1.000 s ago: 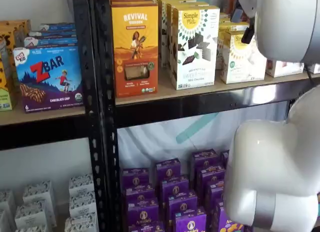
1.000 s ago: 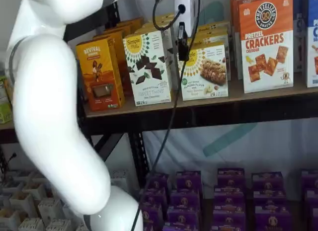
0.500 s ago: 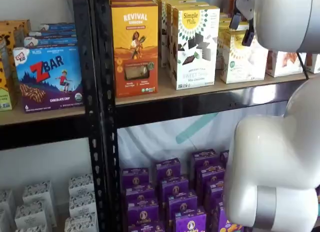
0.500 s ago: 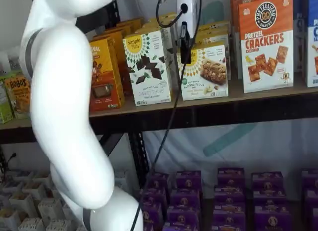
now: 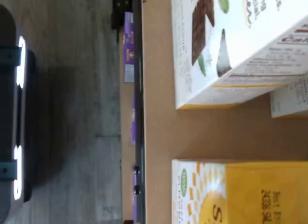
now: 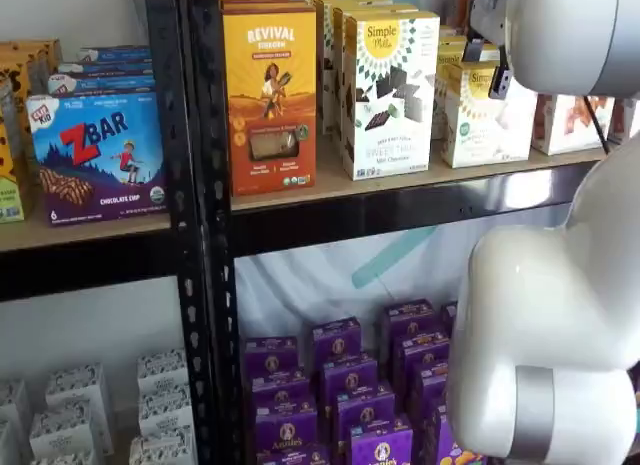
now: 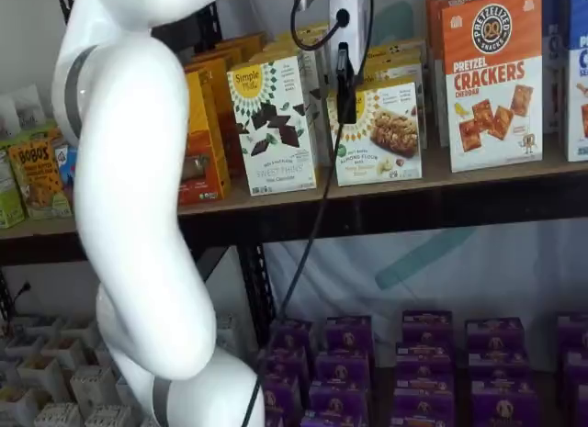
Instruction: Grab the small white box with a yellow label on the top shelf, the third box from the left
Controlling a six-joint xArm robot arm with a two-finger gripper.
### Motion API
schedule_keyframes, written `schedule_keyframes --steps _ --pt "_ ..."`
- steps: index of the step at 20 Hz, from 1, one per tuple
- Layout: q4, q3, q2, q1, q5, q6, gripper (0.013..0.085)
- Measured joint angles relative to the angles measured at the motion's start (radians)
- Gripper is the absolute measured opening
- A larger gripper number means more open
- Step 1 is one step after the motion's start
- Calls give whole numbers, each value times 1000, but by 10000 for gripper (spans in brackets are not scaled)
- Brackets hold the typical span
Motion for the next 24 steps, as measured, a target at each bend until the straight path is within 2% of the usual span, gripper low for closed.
schedule_keyframes --steps 10,21,23,24 --pt "-103 -17 23 46 29 29 850" --pt "-110 -9 25 50 16 31 850" --pt "-107 -12 27 47 19 29 770" --pt "-105 -13 27 46 19 29 770"
